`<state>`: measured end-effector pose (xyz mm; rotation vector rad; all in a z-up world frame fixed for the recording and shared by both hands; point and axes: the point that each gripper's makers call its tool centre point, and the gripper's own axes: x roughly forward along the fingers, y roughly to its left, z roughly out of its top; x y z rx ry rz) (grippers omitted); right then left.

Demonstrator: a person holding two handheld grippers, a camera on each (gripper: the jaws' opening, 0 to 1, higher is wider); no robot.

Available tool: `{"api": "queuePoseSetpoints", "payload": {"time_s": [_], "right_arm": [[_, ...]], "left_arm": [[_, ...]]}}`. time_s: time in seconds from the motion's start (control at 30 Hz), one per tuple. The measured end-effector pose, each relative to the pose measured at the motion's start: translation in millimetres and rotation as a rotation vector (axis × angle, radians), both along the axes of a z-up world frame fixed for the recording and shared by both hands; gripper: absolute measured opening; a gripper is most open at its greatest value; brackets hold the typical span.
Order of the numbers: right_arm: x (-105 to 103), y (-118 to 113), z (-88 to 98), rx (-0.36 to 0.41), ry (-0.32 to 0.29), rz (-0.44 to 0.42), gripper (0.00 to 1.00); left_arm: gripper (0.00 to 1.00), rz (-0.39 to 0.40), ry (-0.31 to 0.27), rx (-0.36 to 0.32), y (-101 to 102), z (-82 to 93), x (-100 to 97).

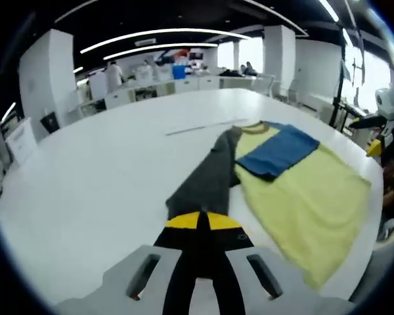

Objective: Fold the garment on the visible template until the final outline fits inside the template.

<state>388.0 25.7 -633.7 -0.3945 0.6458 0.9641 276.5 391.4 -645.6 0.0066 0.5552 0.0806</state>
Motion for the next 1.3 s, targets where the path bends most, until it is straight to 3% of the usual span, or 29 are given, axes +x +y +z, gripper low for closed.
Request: {"api": "queuePoseSetpoints", "payload": {"time_s": [0.27,0.53,0.73,0.87,1.07,1.3], "right_arm": [[-3.8,6.0,2.8,0.000,-0.005,0.019,0.98],[-2.9,2.5,0.4,-0.015,0.000,0.013,0.98],[-2.8,1.9,-0.7,-0.018,0.003,0.011,0.98],[-3.3,1.8,-1.6,-0.022,0.005,0.009,0.98],[-3.4,1.6,-1.7,-0.031,0.008,0.010,0.98],[-4.3,1.0,-0.7,-0.040,0.008,0.008,0.98]], "left_arm": [[0.00,0.113,-0.011,-0.008,45.6,5.8,-8.1],[0.00,0.185,0.026,0.006,78.8,-10.4,-28.5],[0.00,0.260,0.060,-0.018,107.9,-24.7,-48.1],[0.00,0.303,0.050,-0.052,124.8,-29.9,-54.3],[0.00,0.337,0.062,-0.041,137.4,-34.7,-55.7],[0.00,0.316,0.084,0.011,149.8,-39.8,-45.4]]}}
